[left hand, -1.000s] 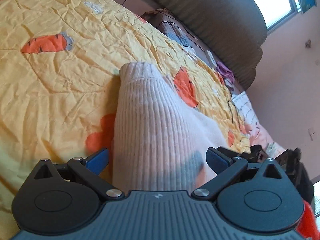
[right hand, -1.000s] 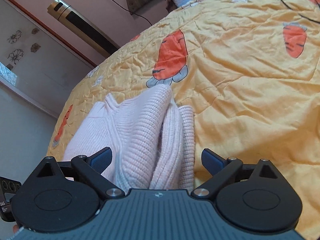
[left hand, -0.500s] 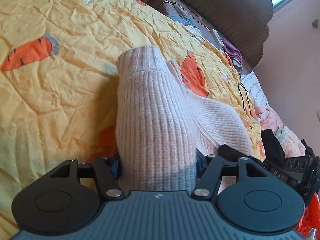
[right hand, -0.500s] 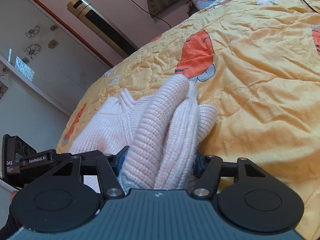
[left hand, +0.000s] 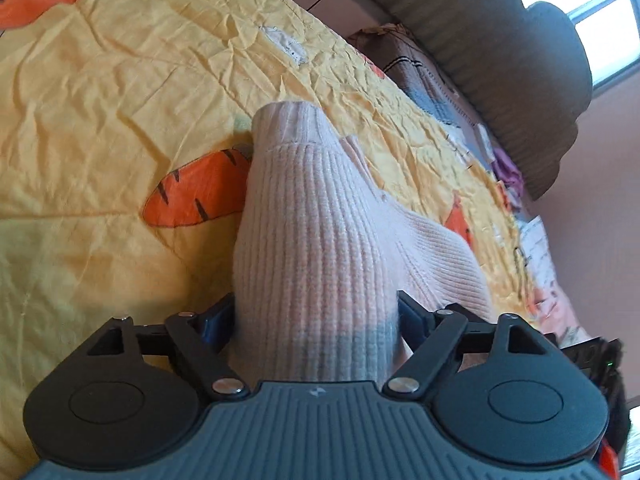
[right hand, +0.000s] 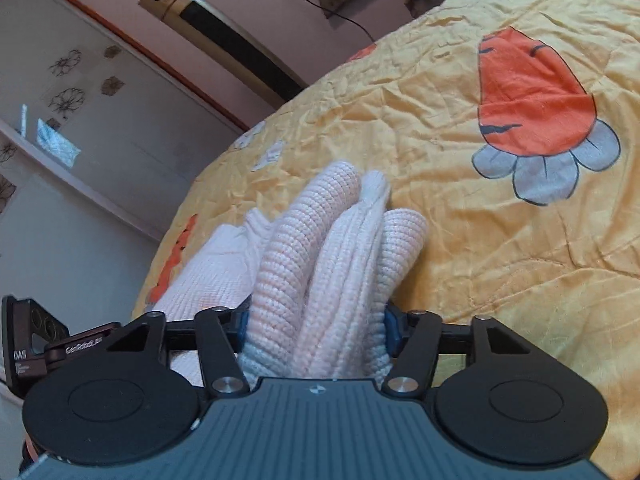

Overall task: Fold small clothes
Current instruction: 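Grasp the folded pink sweater end with both grippers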

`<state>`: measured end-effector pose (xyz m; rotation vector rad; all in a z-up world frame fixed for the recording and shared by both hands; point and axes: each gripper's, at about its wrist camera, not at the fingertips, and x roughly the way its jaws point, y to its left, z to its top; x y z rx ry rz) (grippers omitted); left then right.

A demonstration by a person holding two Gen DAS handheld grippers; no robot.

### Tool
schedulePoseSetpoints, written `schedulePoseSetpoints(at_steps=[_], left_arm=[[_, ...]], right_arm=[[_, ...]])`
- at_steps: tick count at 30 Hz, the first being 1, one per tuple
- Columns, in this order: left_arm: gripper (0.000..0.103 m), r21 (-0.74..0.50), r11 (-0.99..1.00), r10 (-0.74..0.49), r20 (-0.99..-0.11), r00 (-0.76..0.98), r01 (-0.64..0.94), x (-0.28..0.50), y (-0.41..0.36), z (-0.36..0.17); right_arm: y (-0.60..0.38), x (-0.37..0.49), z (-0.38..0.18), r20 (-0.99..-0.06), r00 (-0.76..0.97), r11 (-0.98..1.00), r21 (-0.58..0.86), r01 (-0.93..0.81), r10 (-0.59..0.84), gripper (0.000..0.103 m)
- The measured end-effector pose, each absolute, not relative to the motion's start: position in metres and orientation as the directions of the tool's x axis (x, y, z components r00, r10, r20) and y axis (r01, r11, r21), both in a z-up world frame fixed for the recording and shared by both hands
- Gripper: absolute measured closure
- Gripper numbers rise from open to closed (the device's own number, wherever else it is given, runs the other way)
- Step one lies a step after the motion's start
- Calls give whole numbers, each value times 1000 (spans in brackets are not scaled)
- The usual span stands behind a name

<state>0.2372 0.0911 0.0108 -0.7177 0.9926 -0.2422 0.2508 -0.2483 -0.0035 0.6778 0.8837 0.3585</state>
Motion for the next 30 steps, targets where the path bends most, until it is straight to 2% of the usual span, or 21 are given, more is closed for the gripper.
schedulePoseSetpoints(at_steps=[2, 5, 7, 9, 12, 14, 16, 19, 20, 22, 24, 25, 26, 28, 30], left_arm=[[7, -720, 686, -545, -606, 579, -108, 211, 101, 11], [7, -754, 651, -592, -576, 564, -88, 179, 100, 6], [5, -736, 675, -588, -583, 561, -56, 163, 92, 4], [2, -723, 690, -594, -590, 547, -31, 159, 84, 0], [5, -725, 688, -597, -589, 544, -31, 154, 78, -11], [34, -641, 767, -520, -646, 558, -26, 152, 69, -3], [47, -591, 806, -490, -657, 573, 12, 147, 64, 11], [50, -543, 837, -467, -652, 598, 61, 135, 59, 35], [50, -541, 838, -469, -651, 597, 69, 132, 59, 37], [50, -533, 843, -472, -661, 584, 78, 125, 60, 31], [40, -541, 839, -478, -685, 550, 55, 124, 64, 13], [31, -564, 825, -488, -679, 548, 36, 124, 69, 5], [30, -592, 806, -504, -666, 550, 22, 122, 73, 2], [26, -613, 790, -521, -661, 539, 12, 118, 76, 6], [23, -602, 798, -521, -657, 544, 38, 110, 77, 13]], right_arm=[[-258, 244, -3, -595, 572, 709, 705, 32, 565, 28], [-279, 214, 9, -560, 580, 686, 727, 1, 592, 21], [-287, 192, 15, -535, 582, 681, 731, -44, 613, 6], [-285, 177, 14, -539, 548, 677, 733, -69, 640, 6], [-268, 167, 4, -570, 493, 685, 725, -76, 658, 7], [-254, 158, 0, -595, 501, 727, 678, -106, 628, 11], [-248, 155, -1, -598, 505, 737, 665, -121, 622, 19], [-246, 148, 14, -600, 516, 752, 642, -145, 612, 35], [-247, 146, 20, -590, 522, 749, 644, -155, 615, 36], [-250, 140, 28, -574, 528, 739, 652, -168, 626, 38], [-252, 135, 24, -578, 510, 732, 660, -168, 638, 38], [-251, 132, 18, -598, 501, 747, 645, -163, 626, 38], [-250, 130, 10, -612, 502, 759, 633, -153, 612, 39], [-254, 127, 3, -581, 526, 730, 672, -120, 621, 31], [-256, 126, 5, -583, 524, 719, 689, -86, 621, 29]])
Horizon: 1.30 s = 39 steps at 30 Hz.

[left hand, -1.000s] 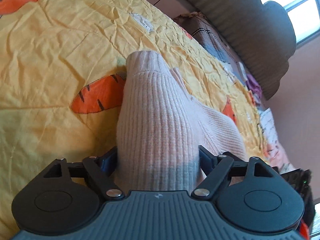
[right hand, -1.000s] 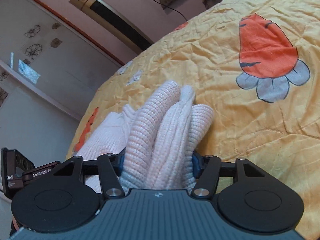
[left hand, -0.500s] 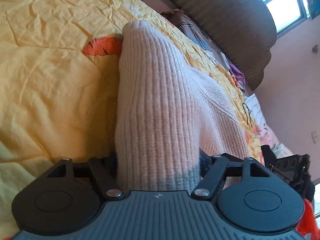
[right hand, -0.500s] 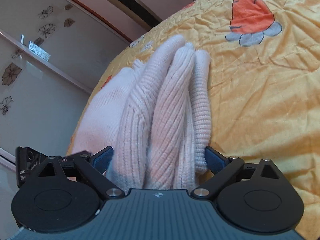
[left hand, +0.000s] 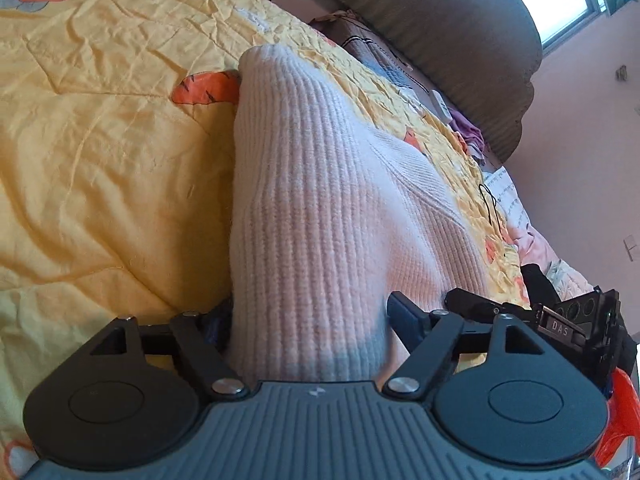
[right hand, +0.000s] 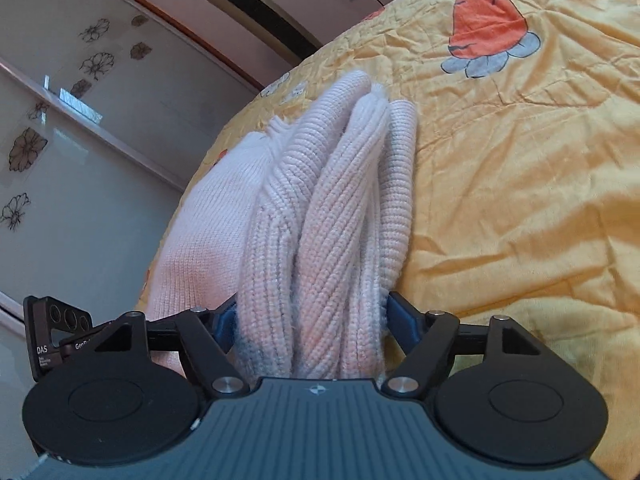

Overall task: Fold small clothes
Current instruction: 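Grasp the folded pink sweater end with both grippers, then lift the gripped end with both grippers and fold it over the sweater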

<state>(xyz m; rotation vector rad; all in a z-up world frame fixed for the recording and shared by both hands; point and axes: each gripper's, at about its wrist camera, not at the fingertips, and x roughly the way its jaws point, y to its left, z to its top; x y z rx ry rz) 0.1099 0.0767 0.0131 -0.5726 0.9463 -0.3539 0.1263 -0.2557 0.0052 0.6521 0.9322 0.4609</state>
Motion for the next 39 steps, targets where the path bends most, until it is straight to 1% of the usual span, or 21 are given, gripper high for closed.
schedulePoseSetpoints(at_steps=[1, 6, 7, 8, 9, 11, 15, 18, 21, 24, 25, 26, 27, 28, 30, 32, 33, 34, 36, 38, 39], left_arm=[[20, -606, 794, -529, -653, 542, 45, 106, 79, 14], [20, -658, 753, -555, -643, 528, -10, 105, 83, -4], [28, -660, 751, -549, -638, 540, -17, 106, 81, -6], [49, -653, 757, -539, -644, 544, -24, 108, 78, -6], [50, -642, 766, -522, -658, 543, -41, 110, 76, -6], [64, -622, 783, -507, -667, 547, -33, 110, 74, 3], [66, -612, 790, -521, -648, 556, 27, 90, 76, 26], [66, -624, 781, -549, -652, 524, 42, 69, 76, 23], [62, -624, 781, -547, -669, 503, 19, 60, 79, 0], [51, -646, 763, -552, -640, 535, 15, 61, 81, -9], [46, -630, 776, -540, -646, 539, 22, 60, 79, -5], [45, -605, 796, -516, -655, 553, 26, 57, 78, 4], [45, -570, 821, -477, -654, 587, 31, 50, 78, 16], [45, -523, 851, -428, -636, 642, 49, 40, 78, 30], [41, -363, 927, -295, -549, 782, 95, 13, 74, 64], [19, -192, 974, -195, -448, 872, 120, -2, 54, 87], [18, -122, 983, -176, -415, 893, 137, -2, 39, 92], [18, -65, 985, -171, -405, 898, 158, 3, 25, 92], [18, -18, 982, -176, -446, 878, 187, 24, -2, 86], [18, -14, 973, -208, -482, 851, 230, 43, -20, 76], [18, 5, 968, -214, -506, 835, 251, 51, -27, 70]], right_arm=[[-257, 124, 7, -581, 525, 716, 693, -83, 622, 28], [-271, 113, 7, -550, 498, 663, 745, -69, 670, 24], [-268, 113, 2, -554, 483, 658, 750, -63, 678, 24], [-263, 115, -4, -555, 464, 647, 761, -53, 691, 24], [-256, 116, -9, -551, 449, 635, 771, -49, 703, 29], [-245, 115, -9, -549, 466, 648, 759, -69, 693, 35], [-242, 102, 9, -533, 486, 663, 736, -137, 693, 48], [-252, 84, 21, -505, 483, 641, 750, -164, 715, 48], [-255, 60, 16, -505, 455, 628, 759, -171, 734, 48], [-257, 47, -10, -522, 450, 632, 764, -131, 725, 48], [-260, 47, -16, -492, 466, 602, 791, -113, 735, 47], [-264, 48, -18, -476, 481, 584, 806, -98, 736, 47], [-265, 50, -16, -481, 485, 584, 808, -78, 730, 39], [-267, 50, -12, -483, 487, 582, 811, -63, 727, 36], [-275, 42, 5, -476, 550, 601, 797, -61, 686, 37], [-285, 28, 30, -468, 659, 663, 746, -63, 589, 38], [-287, 22, 44, -457, 706, 693, 718, -67, 542, 38], [-284, 20, 56, -438, 728, 706, 703, -88, 528, 38], [-265, 30, 79, -386, 722, 696, 695, -182, 574, 36], [-235, 53, 93, -358, 678, 661, 706, -253, 642, 24], [-221, 68, 95, -348, 651, 638, 719, -278, 675, 15]])
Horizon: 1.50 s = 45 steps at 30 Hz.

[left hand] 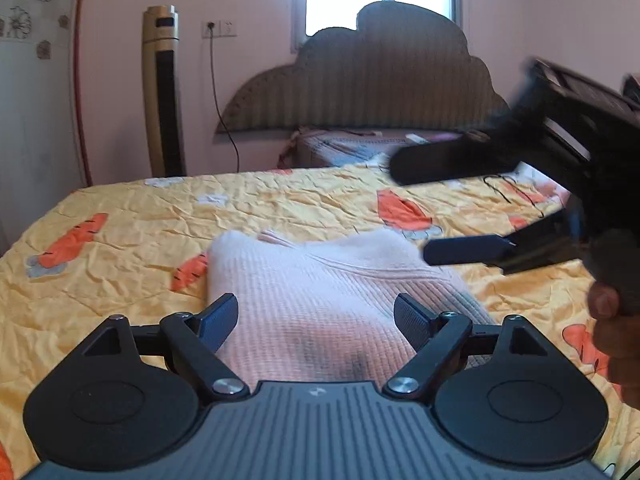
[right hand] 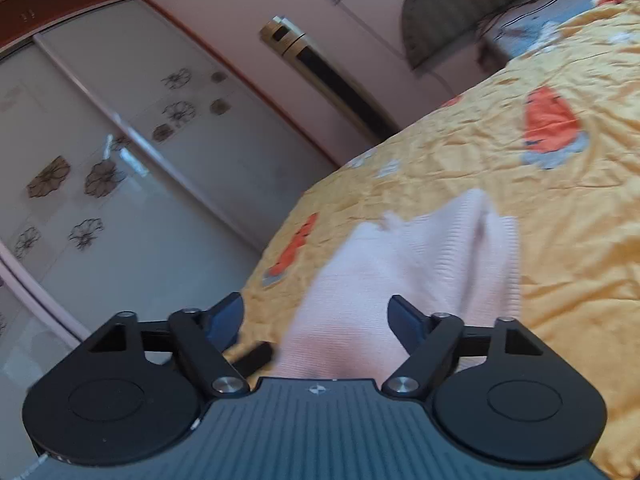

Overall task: Fold small clothes
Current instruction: 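Lift the gripped end with both grippers and fold it over the sweater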

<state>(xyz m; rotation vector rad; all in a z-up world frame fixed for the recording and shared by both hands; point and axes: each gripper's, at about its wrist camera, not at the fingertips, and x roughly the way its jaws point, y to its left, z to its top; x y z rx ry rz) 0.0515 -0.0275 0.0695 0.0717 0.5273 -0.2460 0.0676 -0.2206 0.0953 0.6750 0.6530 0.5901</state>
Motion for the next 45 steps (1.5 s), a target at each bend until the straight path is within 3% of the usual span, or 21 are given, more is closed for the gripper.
schedulePoseSetpoints(at_steps=[2, 4, 5, 6, 7, 11, 13, 15, 18, 20, 23, 24, 26, 30, 33, 36, 38, 39, 41, 43, 45], left_arm=[[17, 65, 961, -192, -549, 814, 270, 62, -38, 51], [17, 74, 958, -192, -550, 813, 277, 59, -34, 30], [17, 86, 954, -200, -529, 824, 287, 56, -33, 26], [17, 94, 951, -205, -521, 829, 294, 52, -31, 22], [17, 86, 951, -211, -524, 825, 298, 52, -30, 23], [17, -39, 951, -280, -523, 805, 305, 55, -10, 53], [16, -51, 955, -284, -441, 851, 293, 52, 0, 72], [15, 8, 958, -255, -425, 869, 285, 66, -3, 84], [15, 47, 956, -214, -564, 797, 289, 111, -19, 71], [12, 53, 954, -200, -620, 759, 295, 129, -25, 50], [7, 99, 953, -172, -603, 779, 287, 126, -31, 29], [6, 81, 958, -177, -591, 787, 277, 124, -29, 24], [3, 72, 958, -186, -576, 796, 276, 124, -26, 18], [3, 59, 963, -183, -569, 801, 262, 118, -21, 31], [3, -59, 976, -211, -493, 844, 209, 90, 7, 54], [3, -186, 955, -293, -447, 845, 233, 73, 26, 63], [3, -223, 941, -332, -481, 811, 253, 78, 20, 55], [3, -213, 944, -327, -517, 791, 251, 83, 13, 45], [0, -83, 966, -250, -524, 814, 243, 83, -6, 26], [0, 11, 972, -195, -516, 834, 234, 80, -19, 15], [0, -13, 974, -200, -531, 823, 228, 80, -15, 20]], right_arm=[[-202, 96, 90, -364, 639, 637, 726, -261, 677, 14], [-196, 125, 69, -486, 617, 703, 693, -160, 620, 9], [-196, 137, 52, -574, 603, 759, 645, -82, 553, 17], [-200, 134, 35, -578, 635, 787, 612, -77, 512, 31], [-204, 126, 28, -537, 679, 789, 607, -100, 500, 35], [-197, 114, 35, -569, 669, 821, 561, -109, 478, 36], [-201, 118, 47, -589, 641, 803, 592, -72, 492, 30], [-206, 124, 69, -546, 658, 765, 640, -72, 519, 22], [-209, 150, 89, -443, 703, 708, 696, -122, 556, 4], [-207, 183, 82, -452, 671, 673, 734, -96, 588, 2], [-199, 224, 38, -652, 592, 785, 617, 51, 474, 12], [-198, 226, 25, -667, 607, 824, 566, 35, 432, 26], [-202, 220, 18, -625, 655, 807, 590, 39, 425, 25], [-197, 222, 19, -639, 652, 827, 561, 33, 407, 26], [-206, 209, 30, -610, 663, 795, 606, 37, 434, 22], [-228, 167, 51, -494, 713, 701, 713, 6, 497, 11], [-236, 143, 55, -392, 737, 631, 773, -62, 551, 4], [-238, 137, 52, -367, 739, 606, 792, -69, 565, 3], [-235, 135, 36, -409, 707, 604, 796, -31, 576, 3], [-234, 130, 13, -420, 732, 642, 766, -31, 537, 16], [-234, 122, 7, -379, 773, 659, 749, -67, 509, 20]])
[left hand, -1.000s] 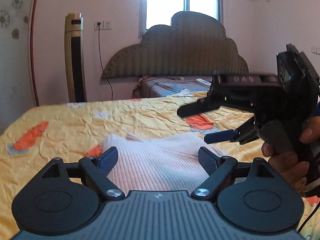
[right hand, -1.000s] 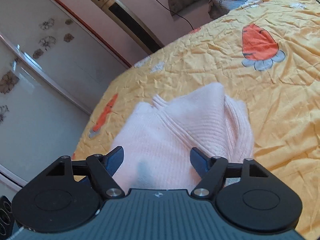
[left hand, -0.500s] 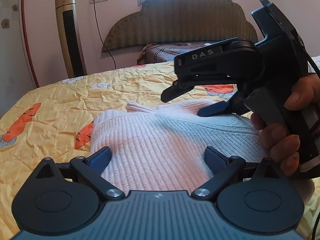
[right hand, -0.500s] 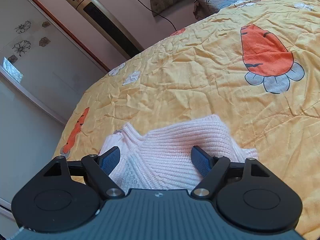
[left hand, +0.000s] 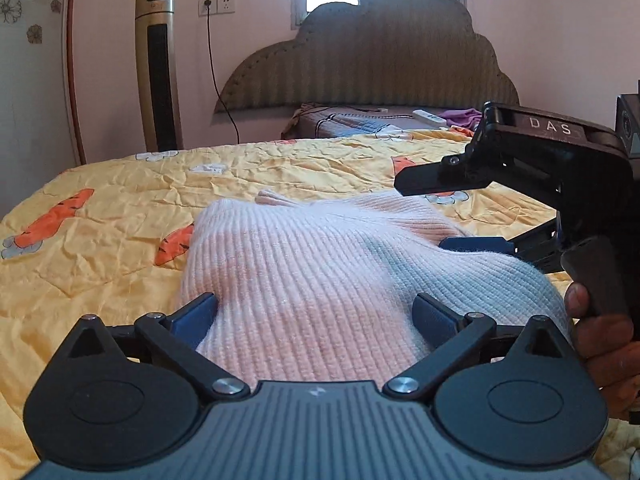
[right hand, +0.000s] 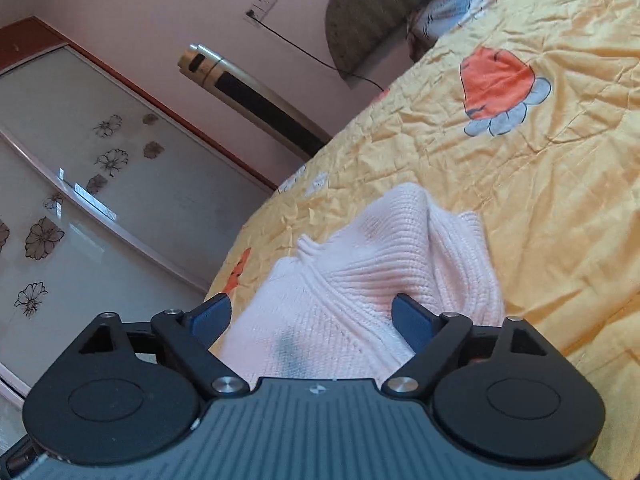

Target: Fold small clothes

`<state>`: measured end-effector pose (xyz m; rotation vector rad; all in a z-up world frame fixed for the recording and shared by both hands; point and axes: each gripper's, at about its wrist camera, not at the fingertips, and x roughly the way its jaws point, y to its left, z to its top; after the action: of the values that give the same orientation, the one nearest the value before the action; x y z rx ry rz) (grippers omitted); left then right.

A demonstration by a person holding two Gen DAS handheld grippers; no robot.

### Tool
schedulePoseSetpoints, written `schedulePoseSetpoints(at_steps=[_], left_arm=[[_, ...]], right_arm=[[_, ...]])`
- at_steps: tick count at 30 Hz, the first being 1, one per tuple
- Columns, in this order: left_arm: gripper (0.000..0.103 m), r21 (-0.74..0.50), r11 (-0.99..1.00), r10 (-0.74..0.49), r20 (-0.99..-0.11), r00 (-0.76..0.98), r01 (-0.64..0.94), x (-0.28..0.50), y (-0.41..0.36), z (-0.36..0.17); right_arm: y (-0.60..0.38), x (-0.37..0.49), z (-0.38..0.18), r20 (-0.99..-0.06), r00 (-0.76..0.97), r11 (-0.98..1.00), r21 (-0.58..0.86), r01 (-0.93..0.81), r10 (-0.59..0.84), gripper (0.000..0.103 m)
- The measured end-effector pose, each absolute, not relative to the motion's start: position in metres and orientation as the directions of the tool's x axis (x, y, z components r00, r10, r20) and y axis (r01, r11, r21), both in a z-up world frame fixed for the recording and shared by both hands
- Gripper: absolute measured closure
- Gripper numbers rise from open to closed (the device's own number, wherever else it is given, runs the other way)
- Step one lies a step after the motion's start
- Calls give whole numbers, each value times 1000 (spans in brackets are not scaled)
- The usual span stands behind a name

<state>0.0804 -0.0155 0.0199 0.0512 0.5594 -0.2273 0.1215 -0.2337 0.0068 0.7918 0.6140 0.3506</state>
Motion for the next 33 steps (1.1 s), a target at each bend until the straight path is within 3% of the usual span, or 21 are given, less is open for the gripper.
schedulePoseSetpoints(at_steps=[5, 9, 12, 14, 18, 23, 26, 29, 31, 33], left_arm=[[0, -5, 982, -165, -520, 838, 191, 44, 1, 46], [0, 38, 975, -161, -561, 812, 220, 12, -6, 31], [0, 73, 968, -143, -622, 770, 239, 8, -18, 8], [0, 11, 977, -156, -640, 752, 212, 10, -11, 8], [0, -55, 983, -174, -569, 803, 174, -6, 5, 30], [0, -205, 964, -251, -500, 828, 169, -7, 17, 54], [0, -194, 959, -278, -507, 816, 206, 5, 7, 50], [0, -133, 976, -217, -564, 797, 172, 16, -5, 32], [0, -95, 979, -201, -557, 806, 179, 12, -11, 32], [0, -122, 975, -223, -549, 806, 187, 8, -8, 36]], right_arm=[[-213, 110, 44, -507, 743, 791, 610, -48, 436, 15], [-202, 65, 65, -448, 760, 801, 577, -156, 471, 5], [-199, 51, 49, -447, 737, 778, 605, -169, 507, 9], [-199, 46, 40, -424, 751, 784, 589, -196, 506, 9], [-209, 56, 59, -469, 706, 760, 632, -151, 530, 9], [-239, 86, 86, -451, 744, 770, 624, -131, 493, 1], [-251, 130, 75, -484, 698, 720, 691, -66, 528, 2], [-248, 168, 55, -592, 650, 763, 646, 30, 476, 17], [-240, 186, 39, -674, 596, 815, 576, 56, 436, 42], [-229, 189, 29, -706, 589, 864, 504, 26, 393, 54]])
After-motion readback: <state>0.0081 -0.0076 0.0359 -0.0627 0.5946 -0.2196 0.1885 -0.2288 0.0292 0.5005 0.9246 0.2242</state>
